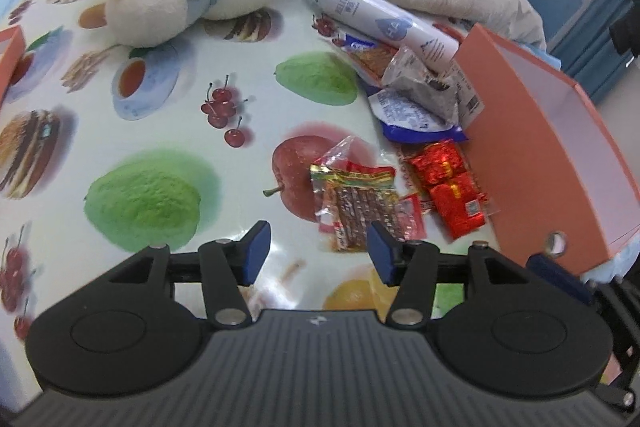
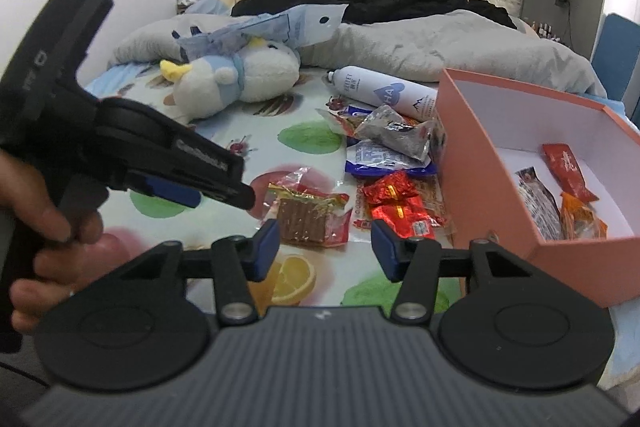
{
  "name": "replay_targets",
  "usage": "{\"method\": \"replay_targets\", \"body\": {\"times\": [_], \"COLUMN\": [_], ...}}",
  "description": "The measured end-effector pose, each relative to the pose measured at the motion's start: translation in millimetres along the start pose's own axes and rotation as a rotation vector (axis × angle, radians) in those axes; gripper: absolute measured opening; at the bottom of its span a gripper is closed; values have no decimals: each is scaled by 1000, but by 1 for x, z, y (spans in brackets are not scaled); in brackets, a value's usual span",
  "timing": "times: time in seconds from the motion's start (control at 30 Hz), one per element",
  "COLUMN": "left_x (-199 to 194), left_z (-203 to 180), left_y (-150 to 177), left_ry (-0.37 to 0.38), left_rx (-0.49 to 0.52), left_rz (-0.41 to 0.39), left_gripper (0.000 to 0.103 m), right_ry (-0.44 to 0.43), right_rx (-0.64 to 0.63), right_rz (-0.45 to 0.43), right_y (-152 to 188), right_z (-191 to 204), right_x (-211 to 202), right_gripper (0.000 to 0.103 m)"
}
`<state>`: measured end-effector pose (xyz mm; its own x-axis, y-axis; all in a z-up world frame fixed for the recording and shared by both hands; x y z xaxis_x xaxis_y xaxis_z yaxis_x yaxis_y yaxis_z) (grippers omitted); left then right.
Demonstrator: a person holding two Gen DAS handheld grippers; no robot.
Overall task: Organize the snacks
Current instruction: 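Lower the right tool toward the red foil candies while the left tool approaches the jerky pack, then grasp the red foil candies with the right tool while the left tool grasps the jerky stick pack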
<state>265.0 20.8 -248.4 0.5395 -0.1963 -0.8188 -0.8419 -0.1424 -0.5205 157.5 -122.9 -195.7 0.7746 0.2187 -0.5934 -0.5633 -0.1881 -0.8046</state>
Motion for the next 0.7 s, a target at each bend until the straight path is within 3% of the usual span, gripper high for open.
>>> {"method": "replay_targets", "body": {"times": [0.4, 0.7], "left_x": [49, 75], "left_z": [17, 2], "left_y": [-21, -31], "left_ry": [88, 183], "left_rx": [20, 163], "left_rz": [-14, 26], "left_gripper": [59, 59], "right_ry": [132, 151], "right_rx": [-53, -71], "right_rz": [32, 107], "right_y": [-21, -17], "right_z": [-13, -35], "right_x": [77, 109], "right_gripper": [51, 55]}}
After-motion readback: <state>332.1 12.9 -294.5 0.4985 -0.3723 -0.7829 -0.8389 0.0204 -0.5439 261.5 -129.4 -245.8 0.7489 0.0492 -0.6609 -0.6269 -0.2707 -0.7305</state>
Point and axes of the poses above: each gripper's, at about its wrist camera, not at the fingertips, and x roughly the way its jaws point, z to its left, y to its underside, the point moved 3 cm from there along x, roughly the way its jaws point, and after that the axes turned 3 degrees about -y, right-handed, at the moved point
